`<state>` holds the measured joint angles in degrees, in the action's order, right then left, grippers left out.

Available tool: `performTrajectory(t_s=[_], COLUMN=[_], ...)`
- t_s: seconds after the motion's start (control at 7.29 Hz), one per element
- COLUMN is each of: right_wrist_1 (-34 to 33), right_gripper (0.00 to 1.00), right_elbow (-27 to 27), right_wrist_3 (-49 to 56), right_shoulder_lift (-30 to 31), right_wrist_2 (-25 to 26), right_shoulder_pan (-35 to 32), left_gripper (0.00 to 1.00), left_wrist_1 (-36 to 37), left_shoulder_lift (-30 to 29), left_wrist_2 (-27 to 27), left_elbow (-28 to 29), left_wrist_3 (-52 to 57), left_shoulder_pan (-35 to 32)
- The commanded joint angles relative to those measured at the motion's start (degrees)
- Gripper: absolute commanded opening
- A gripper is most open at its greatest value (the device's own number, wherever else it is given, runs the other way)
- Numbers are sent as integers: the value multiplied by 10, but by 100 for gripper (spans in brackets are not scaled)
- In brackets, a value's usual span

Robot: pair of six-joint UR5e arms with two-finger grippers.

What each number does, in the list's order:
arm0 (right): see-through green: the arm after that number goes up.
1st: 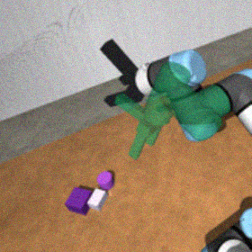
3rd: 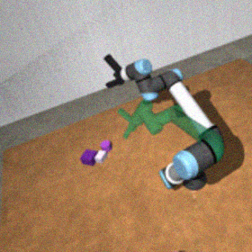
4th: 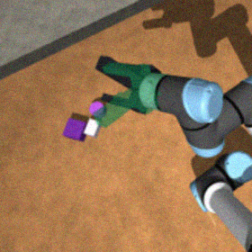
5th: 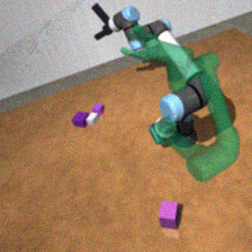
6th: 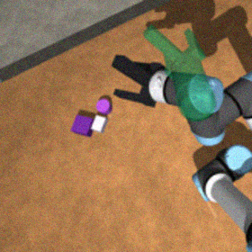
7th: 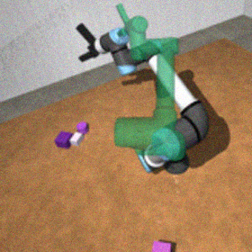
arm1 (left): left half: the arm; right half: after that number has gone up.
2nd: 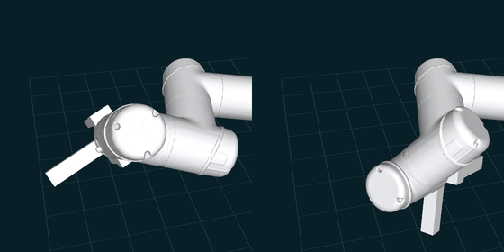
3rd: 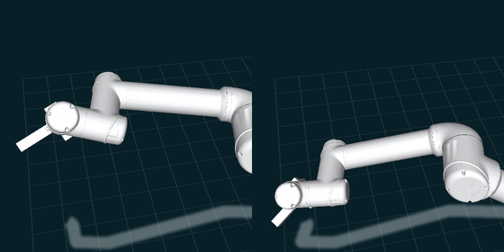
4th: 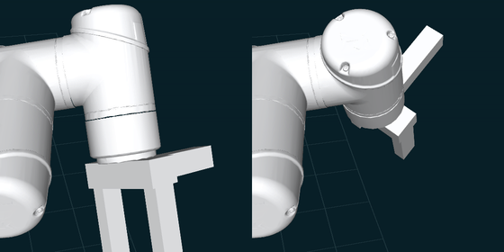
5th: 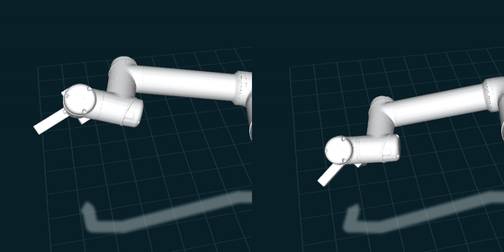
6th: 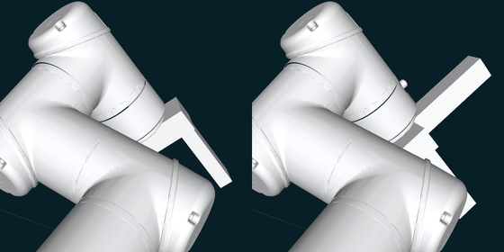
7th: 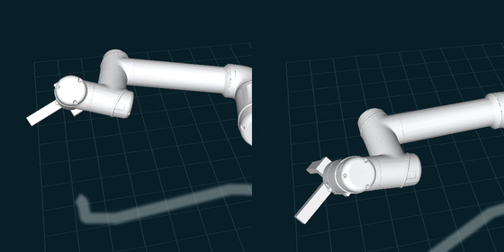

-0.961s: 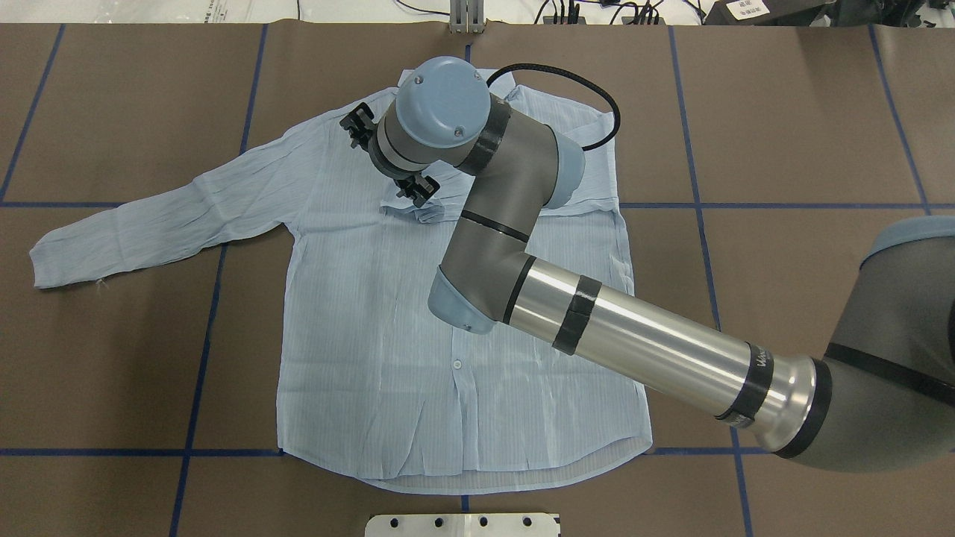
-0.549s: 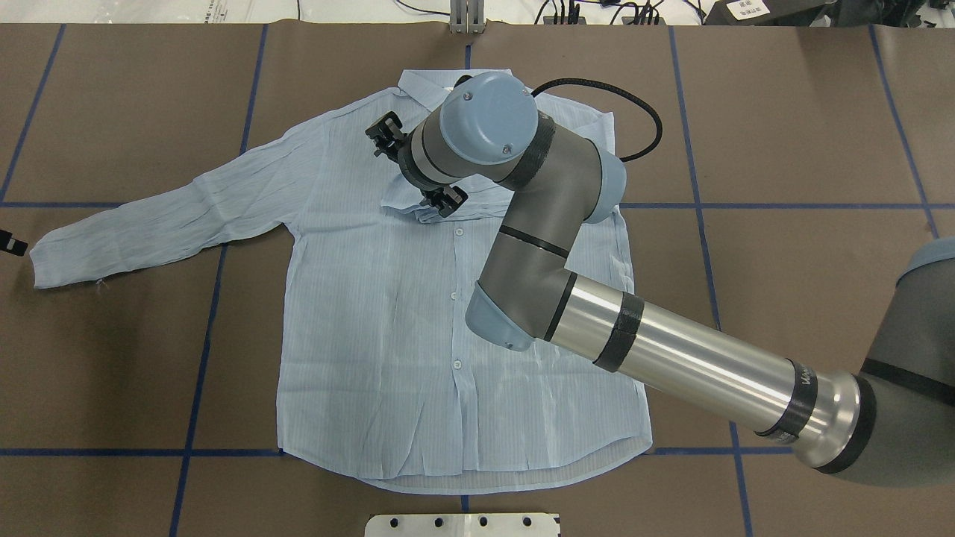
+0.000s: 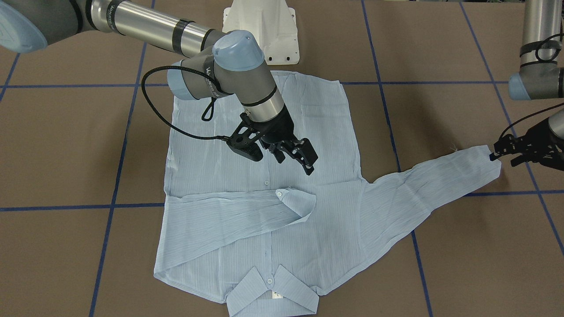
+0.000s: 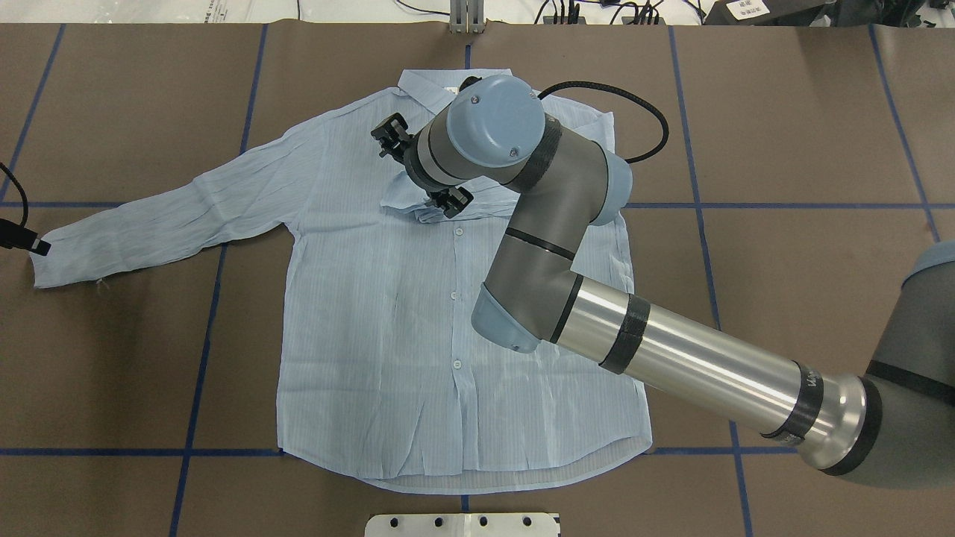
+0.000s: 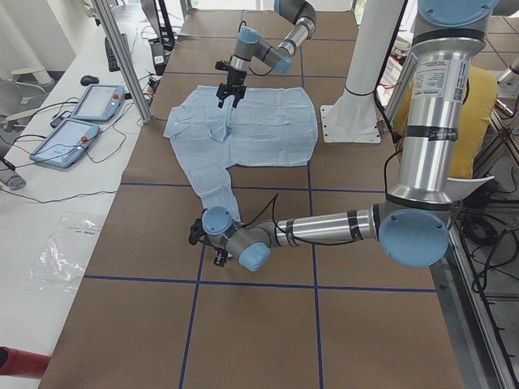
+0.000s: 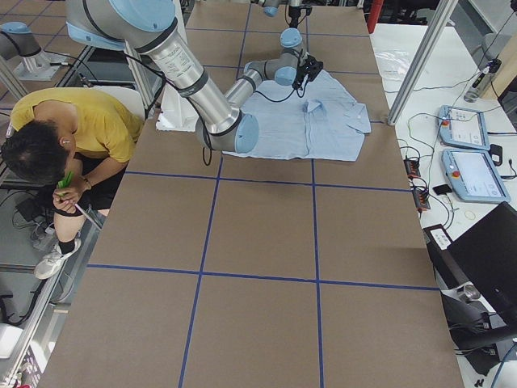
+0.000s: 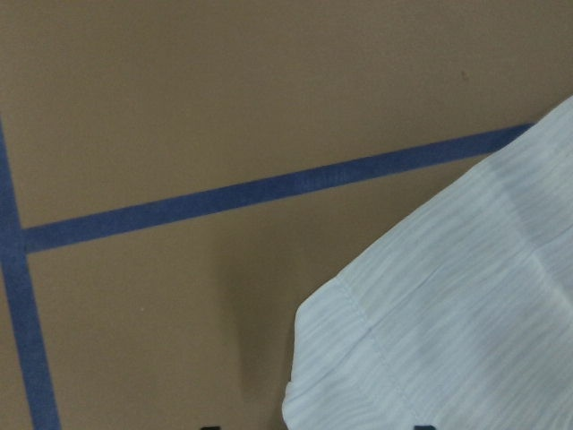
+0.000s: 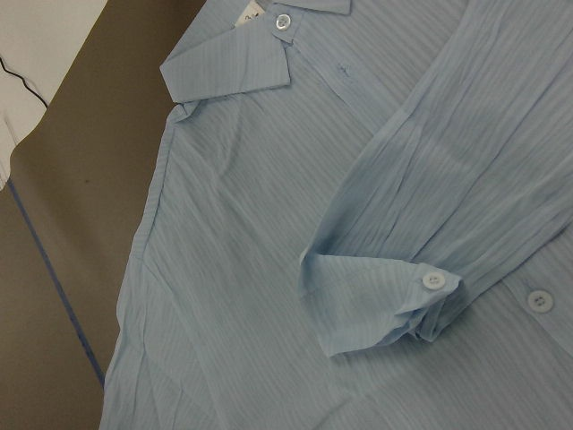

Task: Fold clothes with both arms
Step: 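Release the sleeve with the right gripper while the left gripper reaches the other cuff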

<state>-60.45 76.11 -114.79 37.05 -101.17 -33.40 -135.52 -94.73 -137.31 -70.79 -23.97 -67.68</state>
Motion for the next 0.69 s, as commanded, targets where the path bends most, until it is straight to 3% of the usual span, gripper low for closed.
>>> performTrajectory(t_s=[0.0,0.27,0.55], right_wrist_1=[1,1,1], right_gripper=[99,99,99], right_elbow=[0,0,0], right_wrist_3=[0,1,2], right_shoulder_lift=[1,4,5], right_wrist_2=[3,3,4], right_shoulder_pan=[1,0,1], left_gripper=[70,70,58], left_wrist_1=[-1,-1,-1], left_shoulder_lift=[-13,-18,-18], left_wrist_2=[0,0,0], left_elbow=[20,24,28], left_wrist_3=[1,1,1], left_shoulder_pan=[1,11,11])
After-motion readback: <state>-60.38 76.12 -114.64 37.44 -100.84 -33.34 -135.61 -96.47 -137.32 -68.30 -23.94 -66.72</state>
